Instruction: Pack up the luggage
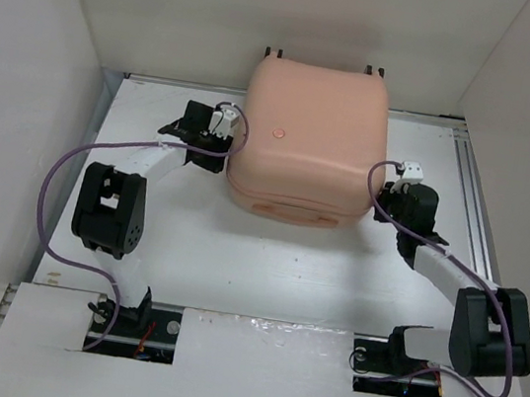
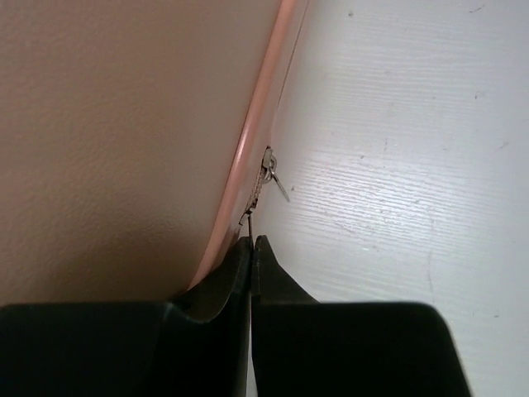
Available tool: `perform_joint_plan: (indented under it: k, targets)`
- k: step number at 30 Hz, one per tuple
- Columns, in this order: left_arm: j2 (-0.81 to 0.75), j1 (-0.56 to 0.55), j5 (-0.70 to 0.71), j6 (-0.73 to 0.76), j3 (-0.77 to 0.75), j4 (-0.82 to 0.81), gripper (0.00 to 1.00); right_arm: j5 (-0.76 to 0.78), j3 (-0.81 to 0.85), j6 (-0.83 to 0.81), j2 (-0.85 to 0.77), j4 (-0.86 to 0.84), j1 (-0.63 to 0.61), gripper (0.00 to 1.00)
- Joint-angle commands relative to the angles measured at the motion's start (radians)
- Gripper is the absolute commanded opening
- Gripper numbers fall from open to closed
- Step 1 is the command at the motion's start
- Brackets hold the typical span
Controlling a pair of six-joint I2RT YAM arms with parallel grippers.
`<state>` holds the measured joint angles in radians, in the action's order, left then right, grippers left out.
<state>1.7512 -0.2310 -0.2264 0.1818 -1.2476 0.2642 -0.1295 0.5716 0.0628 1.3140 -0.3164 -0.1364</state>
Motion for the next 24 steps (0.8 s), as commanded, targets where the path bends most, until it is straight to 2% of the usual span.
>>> perform_joint_plan:
  k: [1,4,5,6,7,9,10,12,13,15,18,22,24]
  targets:
    - [-0.052,-0.128,-0.179,0.074,-0.012,-0.007,0.33,-0.177,0.059,0.014,-0.03,-0.026,-0.048,0.0]
    - [-0.041,-0.104,-0.166,0.065,-0.038,-0.006,0.33,-0.188,0.031,0.026,-0.071,0.002,-0.048,0.01]
    - [-0.041,-0.07,-0.166,0.05,-0.062,0.003,0.33,-0.188,0.031,0.026,-0.109,0.035,-0.048,0.07]
    - [-0.041,-0.053,-0.157,0.038,-0.076,0.003,0.33,-0.165,0.019,0.035,-0.131,0.062,-0.048,0.32]
    - [-0.041,-0.036,-0.143,0.021,-0.09,0.035,0.35,-0.15,0.019,0.035,-0.153,0.094,-0.026,0.47]
    - [-0.07,0.011,-0.078,-0.002,-0.139,0.072,0.35,-0.101,0.019,0.035,-0.24,0.232,-0.002,0.66]
    - [-0.085,0.027,-0.059,-0.002,-0.153,0.095,0.37,-0.029,0.019,0.035,-0.275,0.287,0.035,0.74]
    - [-0.151,0.074,-0.021,-0.034,-0.162,0.142,0.44,0.031,0.049,0.035,-0.393,0.455,0.085,0.82]
    - [-0.179,0.091,-0.008,-0.035,-0.162,0.151,0.48,0.101,0.069,0.035,-0.43,0.517,0.11,1.0]
    - [-0.258,0.131,-0.008,-0.054,-0.162,0.184,0.58,0.186,0.157,0.035,-0.508,0.699,0.173,1.0]
    - [-0.334,0.223,-0.028,-0.065,-0.162,0.236,0.6,0.315,0.291,0.025,-0.535,0.848,0.214,1.0]
    - [-0.494,0.364,-0.013,-0.105,-0.139,0.245,0.65,0.367,0.441,0.012,-0.524,1.045,0.215,1.0]
    - [-0.548,0.45,0.036,-0.119,-0.11,0.218,0.73,0.378,0.49,0.038,-0.524,1.1,0.215,1.0]
